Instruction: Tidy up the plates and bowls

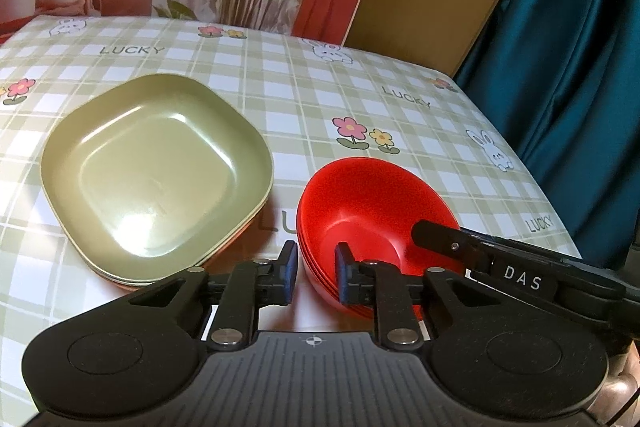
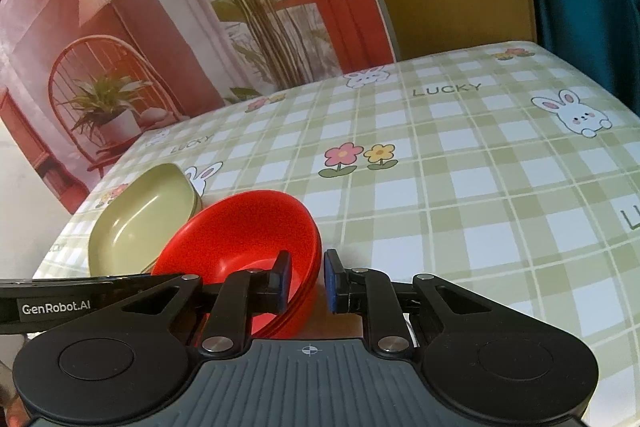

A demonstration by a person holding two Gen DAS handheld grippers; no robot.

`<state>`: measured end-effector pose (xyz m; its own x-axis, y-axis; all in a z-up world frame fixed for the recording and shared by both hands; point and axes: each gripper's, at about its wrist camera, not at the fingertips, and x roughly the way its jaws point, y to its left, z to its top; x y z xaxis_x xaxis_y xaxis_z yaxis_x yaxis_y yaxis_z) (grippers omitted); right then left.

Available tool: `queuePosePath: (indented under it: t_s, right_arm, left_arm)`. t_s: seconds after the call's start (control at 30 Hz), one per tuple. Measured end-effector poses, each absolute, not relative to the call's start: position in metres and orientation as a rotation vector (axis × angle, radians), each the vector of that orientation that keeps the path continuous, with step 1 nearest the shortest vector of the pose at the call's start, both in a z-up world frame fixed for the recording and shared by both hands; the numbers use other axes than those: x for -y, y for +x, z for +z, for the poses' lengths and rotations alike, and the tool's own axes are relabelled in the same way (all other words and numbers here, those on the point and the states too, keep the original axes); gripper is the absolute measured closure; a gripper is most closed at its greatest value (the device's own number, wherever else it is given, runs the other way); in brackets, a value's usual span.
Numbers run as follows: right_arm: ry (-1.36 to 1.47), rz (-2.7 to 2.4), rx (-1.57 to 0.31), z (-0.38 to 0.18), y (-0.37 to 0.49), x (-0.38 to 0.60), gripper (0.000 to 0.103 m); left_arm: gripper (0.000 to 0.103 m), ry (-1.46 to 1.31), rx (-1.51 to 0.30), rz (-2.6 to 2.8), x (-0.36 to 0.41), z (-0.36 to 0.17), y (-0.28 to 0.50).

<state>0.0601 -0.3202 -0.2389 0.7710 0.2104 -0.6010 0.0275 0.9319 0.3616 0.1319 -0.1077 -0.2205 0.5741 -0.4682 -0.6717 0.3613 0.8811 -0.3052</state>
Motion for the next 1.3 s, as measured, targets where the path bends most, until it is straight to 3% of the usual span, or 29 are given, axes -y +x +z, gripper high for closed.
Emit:
queuePosePath:
  t_s: [1.3]
  right_arm:
    - [0.623,0.122,-0.666,-0.254,0.058,0.345,0.091]
  left_arm:
    - [0.085,-0.172,-0.819,-0.489,0.106,-0.224,0.131]
